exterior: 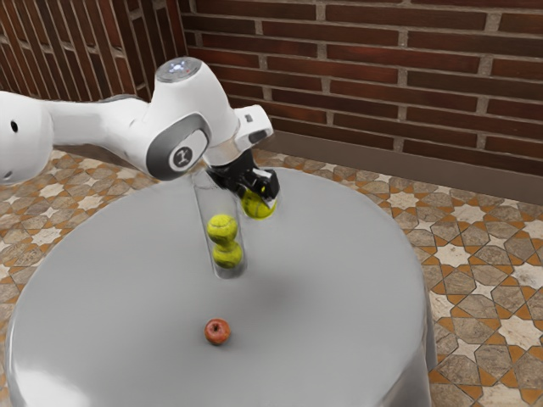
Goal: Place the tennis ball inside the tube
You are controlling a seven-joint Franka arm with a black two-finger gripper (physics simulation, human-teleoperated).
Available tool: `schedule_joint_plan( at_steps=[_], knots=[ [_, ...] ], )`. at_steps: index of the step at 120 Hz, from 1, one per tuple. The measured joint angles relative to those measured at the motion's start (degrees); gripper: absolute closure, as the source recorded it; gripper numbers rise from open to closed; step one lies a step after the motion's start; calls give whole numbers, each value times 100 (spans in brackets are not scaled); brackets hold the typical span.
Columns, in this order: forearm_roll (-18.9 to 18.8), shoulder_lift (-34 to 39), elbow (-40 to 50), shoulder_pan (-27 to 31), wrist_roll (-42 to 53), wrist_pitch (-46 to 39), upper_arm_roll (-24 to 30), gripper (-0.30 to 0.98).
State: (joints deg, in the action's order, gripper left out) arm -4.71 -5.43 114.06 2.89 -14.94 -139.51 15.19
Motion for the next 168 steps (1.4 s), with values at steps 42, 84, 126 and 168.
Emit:
schedule_joint_plan(
  at_steps=[42, 84, 126, 168],
  knots=[
    [-114, 829, -374, 636, -190, 184, -27, 49],
    [-88, 838, -353, 659, -223, 451, -93, 44],
    [-9, 675, -514, 914, 27, 579, -94, 17],
    [40, 723, -1246, 952, 682, 1987, 95, 3]
  ],
)
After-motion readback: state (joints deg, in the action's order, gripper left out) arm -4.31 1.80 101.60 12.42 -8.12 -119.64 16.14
